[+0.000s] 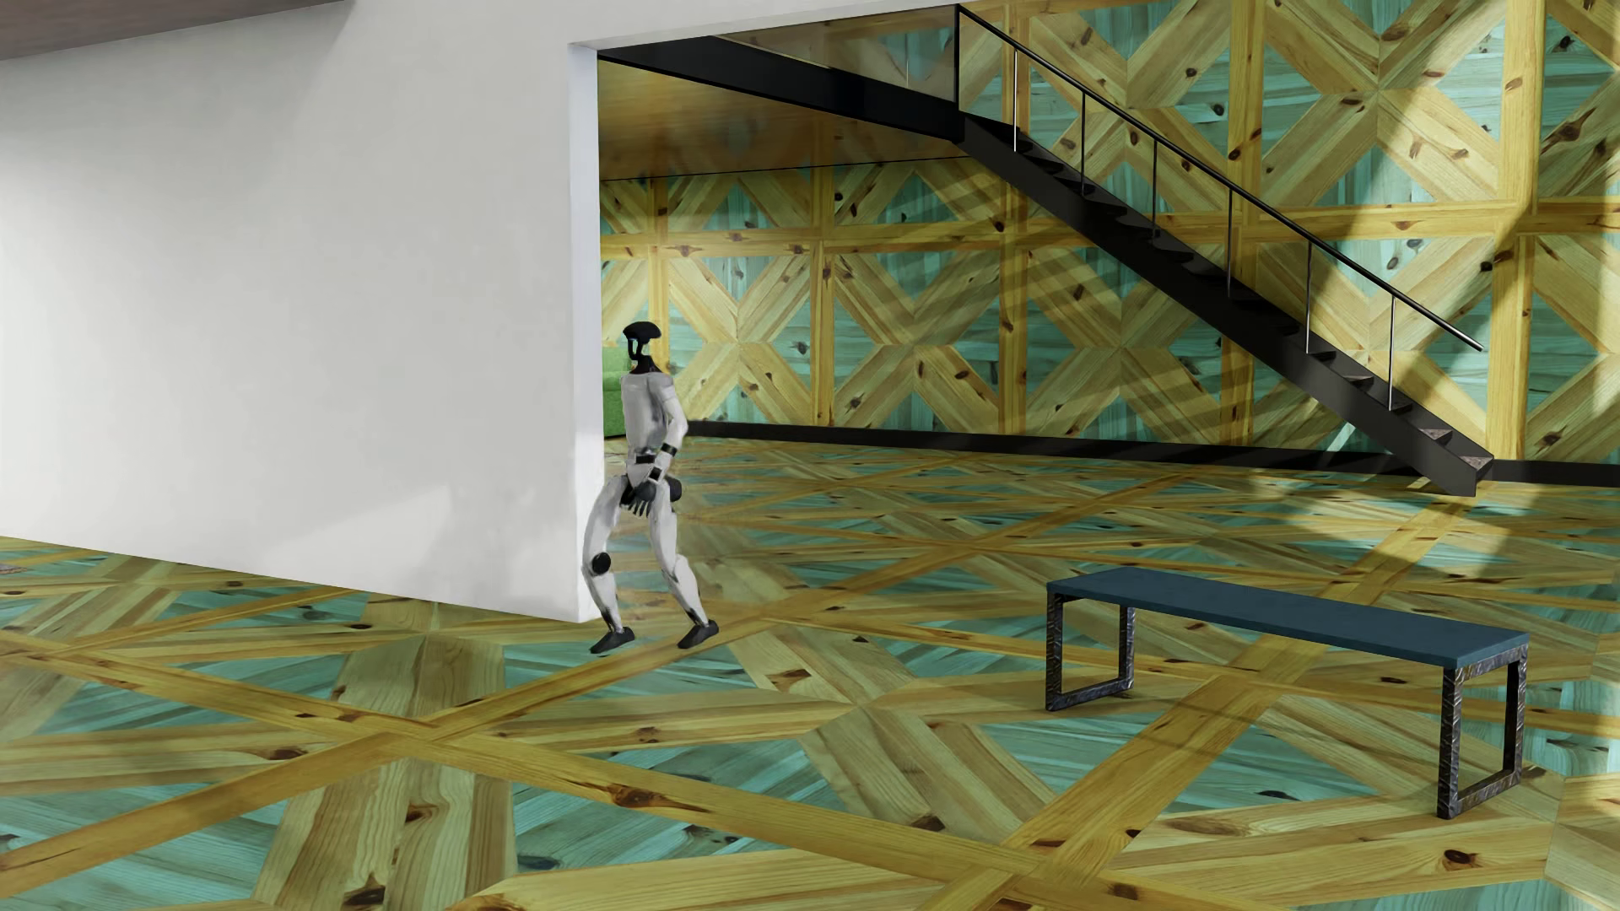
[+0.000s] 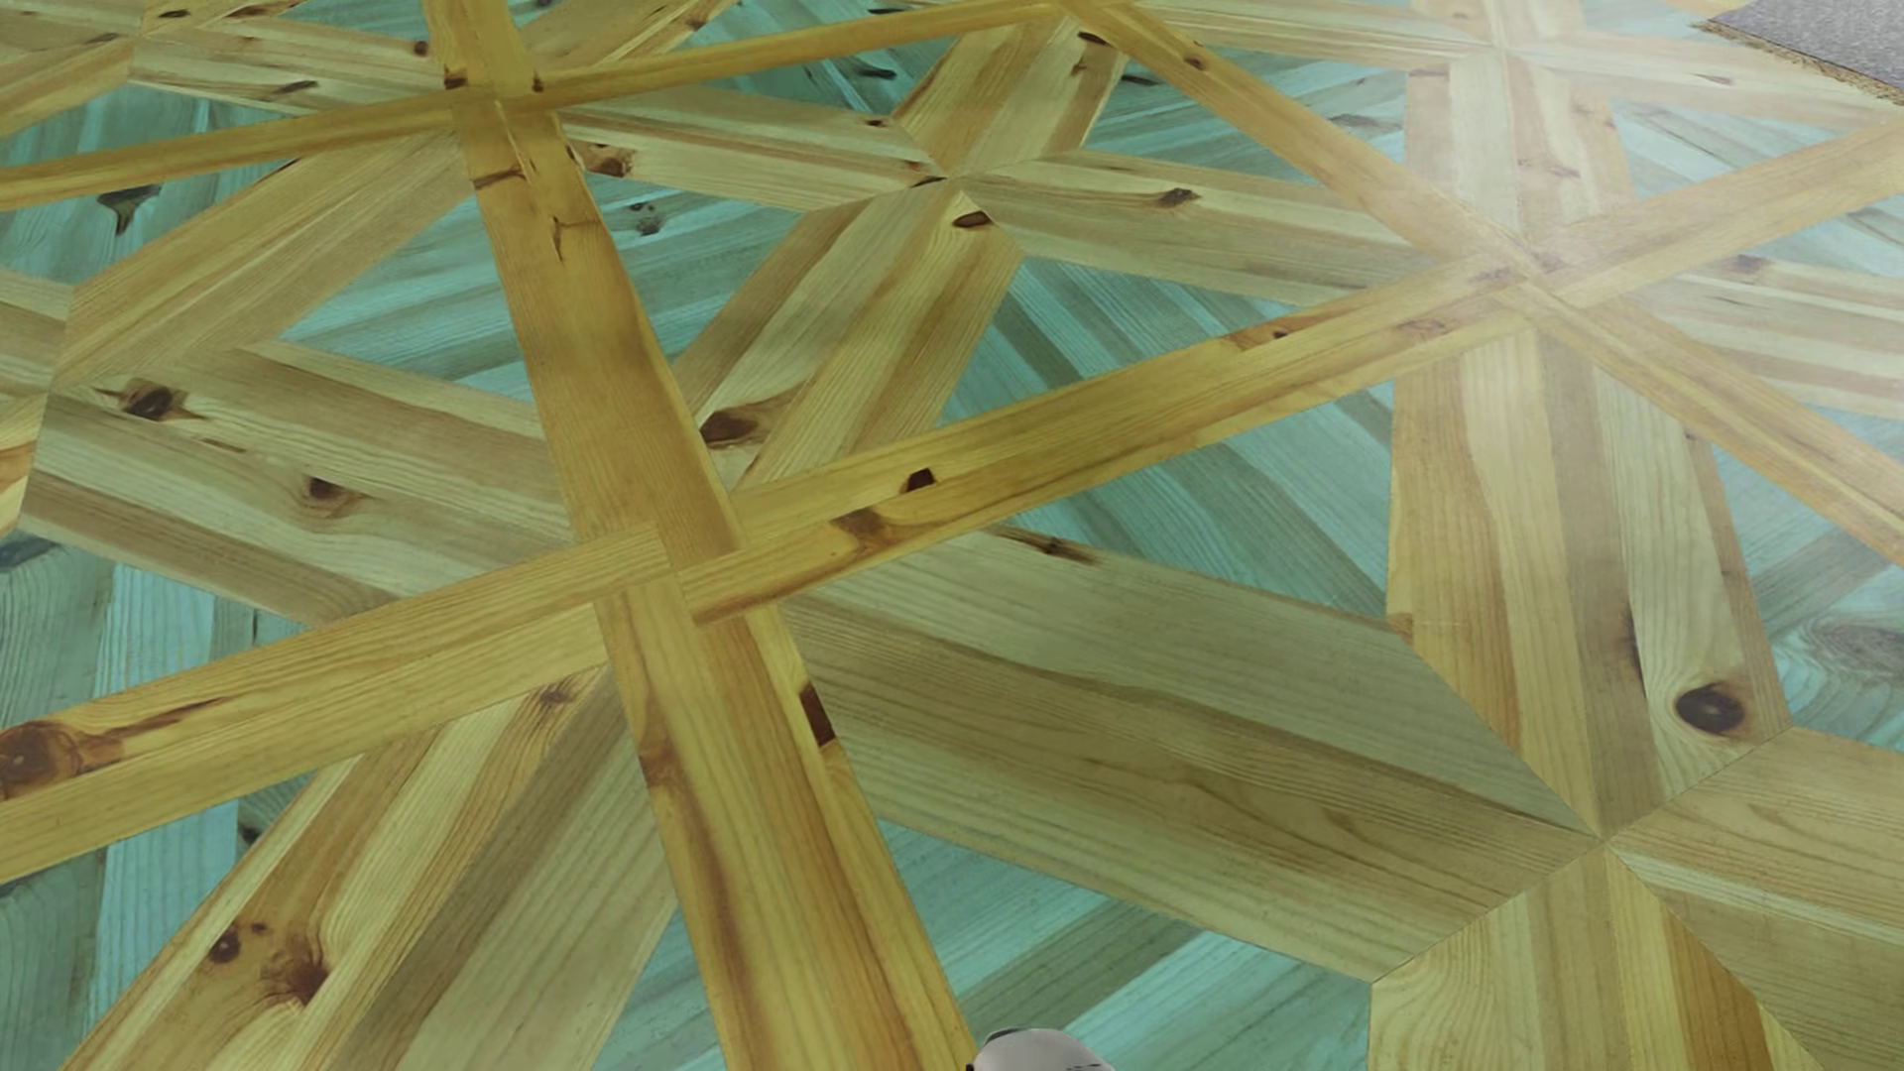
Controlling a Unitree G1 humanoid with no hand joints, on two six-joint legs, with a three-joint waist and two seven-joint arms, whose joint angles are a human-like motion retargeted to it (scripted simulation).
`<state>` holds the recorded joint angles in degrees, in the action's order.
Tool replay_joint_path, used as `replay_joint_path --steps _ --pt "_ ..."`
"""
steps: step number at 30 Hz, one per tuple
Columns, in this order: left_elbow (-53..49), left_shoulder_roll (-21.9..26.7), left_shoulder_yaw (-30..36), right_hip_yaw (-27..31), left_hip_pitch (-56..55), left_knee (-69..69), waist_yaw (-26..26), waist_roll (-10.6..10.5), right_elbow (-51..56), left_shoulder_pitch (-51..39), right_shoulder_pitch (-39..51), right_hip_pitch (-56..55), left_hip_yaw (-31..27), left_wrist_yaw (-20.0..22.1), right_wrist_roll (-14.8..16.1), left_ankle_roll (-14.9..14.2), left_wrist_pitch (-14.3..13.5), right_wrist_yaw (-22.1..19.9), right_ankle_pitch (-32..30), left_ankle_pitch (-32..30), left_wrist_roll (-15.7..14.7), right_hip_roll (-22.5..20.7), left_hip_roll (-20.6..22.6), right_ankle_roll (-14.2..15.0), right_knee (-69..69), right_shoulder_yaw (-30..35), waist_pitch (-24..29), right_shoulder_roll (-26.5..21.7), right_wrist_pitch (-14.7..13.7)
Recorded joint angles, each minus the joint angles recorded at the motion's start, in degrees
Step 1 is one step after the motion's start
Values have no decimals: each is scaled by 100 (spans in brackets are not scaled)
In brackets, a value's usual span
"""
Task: Circle the corner
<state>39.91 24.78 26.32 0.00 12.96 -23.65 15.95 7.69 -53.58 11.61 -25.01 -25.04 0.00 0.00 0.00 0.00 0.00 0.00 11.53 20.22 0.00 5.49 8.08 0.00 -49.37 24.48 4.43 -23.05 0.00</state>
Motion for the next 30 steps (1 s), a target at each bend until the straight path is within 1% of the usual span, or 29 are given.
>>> replay_joint_path --steps 1,2,3,4,5,6,7,8,9,10,11,12,13,14,15,16,17,18,19,20,21,22,23,24,25,26,27,28,30 --pt "-196 28 -103 0 279 -88 167 32 -146 -191 -92 -149 0 0 0 0 0 0 9 332 0 104 -7 0 1156 -22 -114 -29 0" --pt "-365 62 -261 0 517 -94 277 65 -302 -342 -164 -182 0 0 0 0 0 0 -598 478 0 150 -44 0 1889 33 -198 -35 0" --pt "-444 58 -367 0 644 7 269 108 -434 -468 -233 -364 0 0 0 0 0 0 -3369 349 0 169 -31 0 4202 10 -305 -37 0" --pt "-511 42 -481 0 858 -94 223 134 -604 -469 -270 -543 0 0 0 0 0 0 -895 -70 0 87 -122 0 1947 38 -252 -30 0" --pt "-432 -29 -617 0 1002 -547 183 104 -785 -353 -254 -615 0 0 0 0 0 0 271 -774 0 -38 -281 0 1210 154 -199 -44 0" --pt "-147 -159 -657 0 652 -1564 82 29 -848 -252 -265 -855 0 0 0 0 0 0 116 -1689 0 -141 -521 0 489 20 -263 -6 0" --pt "329 -246 -593 0 330 -2912 -26 -19 -946 -134 -117 -642 0 0 0 0 0 0 378 -2267 0 -452 -766 0 -173 103 -92 4 0" --pt "728 -228 -407 0 -420 -4594 -151 72 -814 -71 80 -294 0 0 0 0 0 0 620 -2309 0 -688 -725 0 -192 263 -27 19 0" --pt "1072 -190 -44 0 -1200 -5896 -357 127 -485 -34 219 192 0 0 0 0 0 0 577 -2032 0 -983 -734 0 92 327 6 51 0" --pt "1280 -148 317 0 -1850 -6457 -771 285 -59 105 265 789 0 0 0 0 0 0 359 -1939 0 -1111 -632 0 467 231 24 105 0" --pt "1486 -215 281 0 -2441 -6380 -1063 391 378 365 379 1516 0 0 0 0 0 0 182 -2067 0 -1173 -510 0 935 121 34 144 0" --pt "1574 -226 449 0 -3020 -5756 -1457 474 713 550 493 2090 0 0 0 0 0 0 -50 -2461 0 -1164 -395 0 1357 37 21 184 0" --pt "1591 -240 572 0 -3452 -4666 -1817 547 1013 771 606 2584 0 0 0 0 0 0 -249 -2970 0 -1067 -310 0 1687 -16 -6 219 0" --pt "1546 -269 596 0 -3753 -3398 -2133 545 1320 969 742 3089 0 0 0 0 0 0 -464 -3482 0 -924 -368 0 1959 -31 3 216 0" --pt "1553 -337 581 0 -4042 -2211 -2298 501 1624 1148 868 3490 0 0 0 0 0 0 -562 -3657 0 -760 -430 0 2140 -62 -50 174 0" --pt "1453 -383 630 0 -4212 -1159 -2328 373 1969 1291 974 3927 0 0 0 0 0 0 -784 -2939 0 -629 -546 0 2197 -79 -99 77 0" --pt "1572 -495 540 0 -4519 -436 -2448 276 2357 1299 997 4065 0 0 0 0 0 0 -1038 -1664 0 -450 -687 0 2201 -219 -231 -31 0" --pt "1537 -489 575 0 -4654 -225 -2584 242 2592 1286 1032 4251 0 0 0 0 0 0 -1323 -610 0 -226 -822 0 2131 -283 -230 -63 0" --pt "1488 -458 505 0 -4762 -305 -2769 252 2663 1274 1041 4465 0 0 0 0 0 0 -1845 -454 0 31 -867 0 2028 -365 -181 -56 0" --pt "1546 -409 488 0 -4942 -542 -2800 298 2514 1210 986 4607 0 0 0 0 0 0 -2439 -1145 0 177 -776 0 1882 -394 -237 8 0" --pt "1612 -361 484 0 -5160 -900 -2689 374 2246 1114 865 4519 0 0 0 0 0 0 -3294 -2362 0 318 -561 0 1473 -414 -392 85 0" --pt "1720 -336 433 0 -5318 -1536 -2507 473 1793 1002 769 4138 0 0 0 0 0 0 -4096 -3173 0 408 -311 0 686 -385 -505 186 0" --pt "1771 -267 434 0 -5060 -2080 -2333 558 1342 817 749 3663 0 0 0 0 0 0 -3897 -3167 0 454 -35 0 -450 -284 -346 247 0" --pt "1752 -207 369 0 -4567 -2143 -2132 545 928 569 826 2913 0 0 0 0 0 0 -2558 -3015 0 364 235 0 -1789 -57 -214 272 0" --pt "1725 -167 294 0 -3660 -1767 -1907 483 629 335 819 2362 0 0 0 0 0 0 -1103 -2738 0 294 356 0 -2607 112 -22 258 0" --pt "1639 -119 318 0 -2947 -1412 -1594 319 464 111 708 1633 0 0 0 0 0 0 -67 -2341 0 142 355 0 -2970 176 -20 213 0" --pt "1141 48 360 0 -1990 -966 -1226 169 328 47 593 1278 0 0 0 0 0 0 459 -1902 0 8 256 0 -2648 300 156 122 0" --pt "918 116 275 0 -1275 -554 -848 44 226 -111 422 840 0 0 0 0 0 0 604 -1430 0 -19 159 0 -1988 238 165 52 0" --pt "577 177 -112 0 -191 -4 -308 -126 39 -587 231 82 0 0 0 0 0 0 406 -518 0 52 -61 0 -100 42 156 -81 0"
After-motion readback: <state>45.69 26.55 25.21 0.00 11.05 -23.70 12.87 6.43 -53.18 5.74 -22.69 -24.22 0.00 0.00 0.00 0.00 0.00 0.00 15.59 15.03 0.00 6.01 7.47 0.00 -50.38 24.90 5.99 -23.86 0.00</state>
